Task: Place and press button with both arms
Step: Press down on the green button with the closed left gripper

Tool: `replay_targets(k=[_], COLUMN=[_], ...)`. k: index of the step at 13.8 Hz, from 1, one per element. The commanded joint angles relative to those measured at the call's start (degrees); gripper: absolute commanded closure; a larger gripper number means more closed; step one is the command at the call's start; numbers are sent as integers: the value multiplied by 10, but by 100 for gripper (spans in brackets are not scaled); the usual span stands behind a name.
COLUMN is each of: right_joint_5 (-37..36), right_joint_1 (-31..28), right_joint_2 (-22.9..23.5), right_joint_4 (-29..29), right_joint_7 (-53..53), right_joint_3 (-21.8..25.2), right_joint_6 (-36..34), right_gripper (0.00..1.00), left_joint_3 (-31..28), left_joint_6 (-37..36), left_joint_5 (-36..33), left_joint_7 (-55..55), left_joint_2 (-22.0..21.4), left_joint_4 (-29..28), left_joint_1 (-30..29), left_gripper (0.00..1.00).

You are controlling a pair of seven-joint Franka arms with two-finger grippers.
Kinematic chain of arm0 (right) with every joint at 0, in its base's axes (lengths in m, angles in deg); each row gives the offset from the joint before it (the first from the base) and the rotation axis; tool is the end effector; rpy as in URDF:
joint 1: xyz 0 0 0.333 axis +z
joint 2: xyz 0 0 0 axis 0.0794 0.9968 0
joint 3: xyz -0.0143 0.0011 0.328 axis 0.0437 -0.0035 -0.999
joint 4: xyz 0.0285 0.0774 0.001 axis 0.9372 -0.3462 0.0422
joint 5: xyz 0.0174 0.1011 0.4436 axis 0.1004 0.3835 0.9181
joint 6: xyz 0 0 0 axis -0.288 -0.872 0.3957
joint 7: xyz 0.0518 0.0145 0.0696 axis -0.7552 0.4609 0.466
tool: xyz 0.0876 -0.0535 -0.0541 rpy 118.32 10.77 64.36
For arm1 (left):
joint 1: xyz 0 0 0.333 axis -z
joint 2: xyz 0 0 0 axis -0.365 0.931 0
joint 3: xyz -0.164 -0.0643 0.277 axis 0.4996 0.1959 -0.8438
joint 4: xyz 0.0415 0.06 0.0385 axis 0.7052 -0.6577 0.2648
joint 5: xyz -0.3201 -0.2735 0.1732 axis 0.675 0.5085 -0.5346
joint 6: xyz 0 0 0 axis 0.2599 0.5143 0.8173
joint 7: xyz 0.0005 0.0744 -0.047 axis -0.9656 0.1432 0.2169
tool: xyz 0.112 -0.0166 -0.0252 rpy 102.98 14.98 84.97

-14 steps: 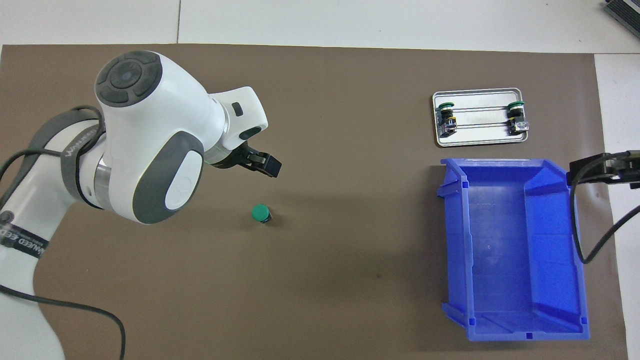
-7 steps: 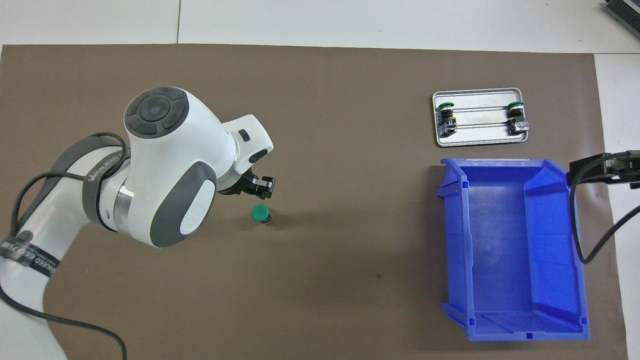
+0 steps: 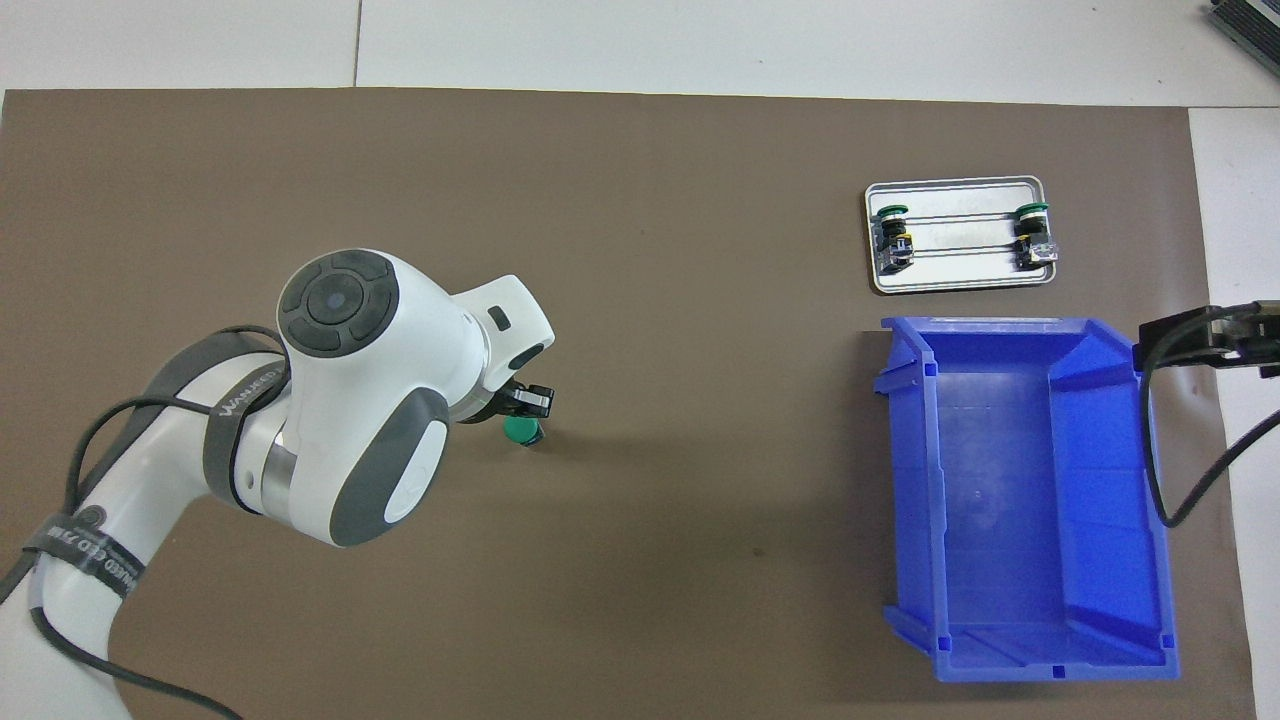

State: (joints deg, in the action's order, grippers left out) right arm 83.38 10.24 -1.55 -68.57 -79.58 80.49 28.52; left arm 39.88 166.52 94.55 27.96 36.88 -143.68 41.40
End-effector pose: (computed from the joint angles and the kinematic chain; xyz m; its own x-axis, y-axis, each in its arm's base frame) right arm 0.5886 -0.0155 0.6423 0.9963 -0.0812 -0.0279 -0.0794 -0.9950 0.0612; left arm 0.5341 -0.3198 0.3811 0.9603 -0.2773 -0.0309 -0.2712 -0.9536 0.1310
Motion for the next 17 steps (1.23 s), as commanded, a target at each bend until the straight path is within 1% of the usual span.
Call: replay_targets(k=[1,5,10,15,17], right_joint_5=[1,1,1,1,1], right_joint_1=[-3,-3,-3,-3,-3], right_joint_2=[-13,-13,-13,-13,-13], right_joint_4=[-14,-14,-14,-14,-14], right_joint_7=[8,8,8,8,8], right_joint_3=[-3,-3,-3,-3,-3], right_joint_6=[6,5,6,5,6], right_gripper=[0,0,0,0,0], left_joint_3=[-7,-6,-7,-7,-7], left_joint_6=[26,78,98,157,161], left_joint_5=[-10,-10,-10,-10,-10], left_joint_7=[10,10,10,10,10], left_joint_2=[-26,-29,-27,-20,-16], left_joint_4=[-33,-75,-91,-132,-136], left_joint_1=[8,21,22,29,29], left_gripper=[100,100,100,100,100])
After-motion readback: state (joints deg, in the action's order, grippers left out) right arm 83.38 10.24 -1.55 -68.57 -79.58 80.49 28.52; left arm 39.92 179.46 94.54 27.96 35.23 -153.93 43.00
